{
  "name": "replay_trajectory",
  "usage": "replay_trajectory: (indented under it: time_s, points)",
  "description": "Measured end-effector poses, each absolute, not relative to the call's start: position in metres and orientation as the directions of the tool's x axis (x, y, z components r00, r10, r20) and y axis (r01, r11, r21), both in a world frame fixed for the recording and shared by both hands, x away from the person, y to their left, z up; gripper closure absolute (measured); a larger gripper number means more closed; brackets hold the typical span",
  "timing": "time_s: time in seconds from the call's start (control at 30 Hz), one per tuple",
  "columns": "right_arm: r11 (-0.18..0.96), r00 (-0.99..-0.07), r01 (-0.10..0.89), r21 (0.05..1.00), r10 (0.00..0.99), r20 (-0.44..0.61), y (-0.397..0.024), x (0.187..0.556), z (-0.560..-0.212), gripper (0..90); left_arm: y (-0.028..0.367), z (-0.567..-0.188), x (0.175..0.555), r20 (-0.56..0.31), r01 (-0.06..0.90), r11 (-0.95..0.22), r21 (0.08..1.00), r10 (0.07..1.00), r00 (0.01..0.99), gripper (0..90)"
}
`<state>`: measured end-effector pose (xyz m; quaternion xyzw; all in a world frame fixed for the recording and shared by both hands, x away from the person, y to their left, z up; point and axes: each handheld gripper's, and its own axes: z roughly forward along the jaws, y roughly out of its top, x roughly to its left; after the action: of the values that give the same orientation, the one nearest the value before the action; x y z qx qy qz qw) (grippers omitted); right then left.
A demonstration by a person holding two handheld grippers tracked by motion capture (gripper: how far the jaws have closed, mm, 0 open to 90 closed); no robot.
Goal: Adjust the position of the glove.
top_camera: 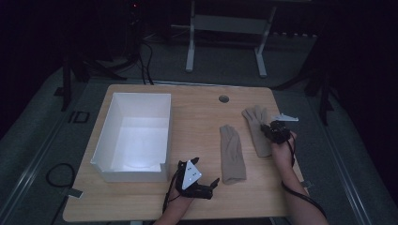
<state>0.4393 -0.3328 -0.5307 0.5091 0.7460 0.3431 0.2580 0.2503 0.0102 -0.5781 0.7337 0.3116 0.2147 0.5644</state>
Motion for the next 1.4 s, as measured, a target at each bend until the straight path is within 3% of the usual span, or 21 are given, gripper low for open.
replay_trajectory:
  time_s: [0.23,0.53,0.77,1.2,1.33,1.4]
  points:
    - [0.204,-0.327,0.488,0.849,0.944,-0.04,-0.335,0.417,-0.485,86.3,0.01,-0.578,0.25,-0.038,0.217,-0.168,0.962,0.7,0.713,0.1]
    - [0.151,-0.272,0.467,0.871,0.962,-0.021,-0.347,0.382,-0.46,86.3,0.01,-0.578,0.25,-0.037,0.216,-0.169,0.961,0.701,0.712,0.1]
    - [0.11,-0.209,0.514,0.851,0.978,0.0,-0.359,0.35,-0.476,86.3,0.01,-0.578,0.25,-0.033,0.215,-0.173,0.961,0.701,0.712,0.1]
    - [0.116,-0.197,0.628,0.769,0.98,0.012,-0.373,0.325,-0.525,85.7,0.01,-0.578,0.25,-0.032,0.214,-0.174,0.961,0.7,0.713,0.1]
    - [0.122,-0.2,0.644,0.755,0.98,0.012,-0.379,0.33,-0.533,80.4,0.01,-0.578,0.25,-0.033,0.215,-0.173,0.961,0.7,0.713,0.1]
    - [0.149,-0.226,0.664,0.732,0.974,0.007,-0.38,0.334,-0.538,71.4,0.01,-0.578,0.25,-0.034,0.214,-0.171,0.962,0.7,0.713,0.1]
